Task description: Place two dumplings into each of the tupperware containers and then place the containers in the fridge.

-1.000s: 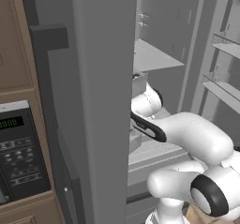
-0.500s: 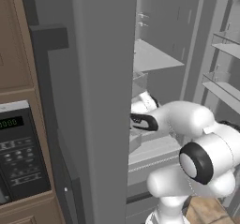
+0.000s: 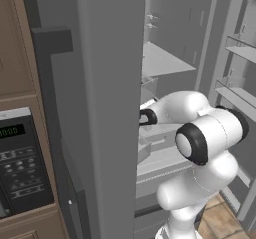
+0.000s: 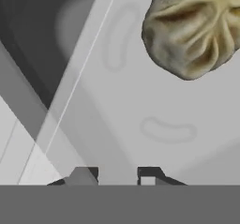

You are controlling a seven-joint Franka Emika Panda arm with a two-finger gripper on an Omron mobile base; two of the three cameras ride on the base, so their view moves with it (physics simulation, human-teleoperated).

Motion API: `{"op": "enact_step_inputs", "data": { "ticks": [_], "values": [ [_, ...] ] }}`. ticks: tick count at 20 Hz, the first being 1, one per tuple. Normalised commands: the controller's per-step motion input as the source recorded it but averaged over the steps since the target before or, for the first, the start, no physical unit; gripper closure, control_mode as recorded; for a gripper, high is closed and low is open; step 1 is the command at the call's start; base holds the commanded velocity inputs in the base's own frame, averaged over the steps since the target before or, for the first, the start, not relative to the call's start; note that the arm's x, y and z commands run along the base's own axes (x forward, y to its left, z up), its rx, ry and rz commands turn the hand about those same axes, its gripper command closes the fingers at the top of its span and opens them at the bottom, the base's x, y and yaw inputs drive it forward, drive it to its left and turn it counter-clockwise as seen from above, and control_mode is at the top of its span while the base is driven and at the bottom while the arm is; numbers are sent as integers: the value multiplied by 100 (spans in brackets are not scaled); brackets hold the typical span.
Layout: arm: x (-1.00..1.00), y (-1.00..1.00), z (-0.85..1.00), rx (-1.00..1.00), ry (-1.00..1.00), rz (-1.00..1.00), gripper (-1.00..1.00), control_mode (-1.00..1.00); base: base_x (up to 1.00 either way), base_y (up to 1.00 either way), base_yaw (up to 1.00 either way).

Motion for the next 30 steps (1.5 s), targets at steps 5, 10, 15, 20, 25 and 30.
{"op": "enact_step_inputs", "data": {
  "ticks": [5,10,15,20,25,30],
  "values": [
    [19,-8,-26,3,-5,-23,100,-100,0,0,0],
    [20,-19,-21,9,-10,-27,100,-100,0,0,0],
    [0,-4,-14,24,-44,-9,-100,-100,0,0,0],
    [-16,-8,-1,23,-45,1,-100,-100,0,0,0],
    [0,0,15,11,-28,13,-100,-100,0,0,0],
    [-19,10,20,1,-12,33,-100,-100,0,0,0]
  ]
}}
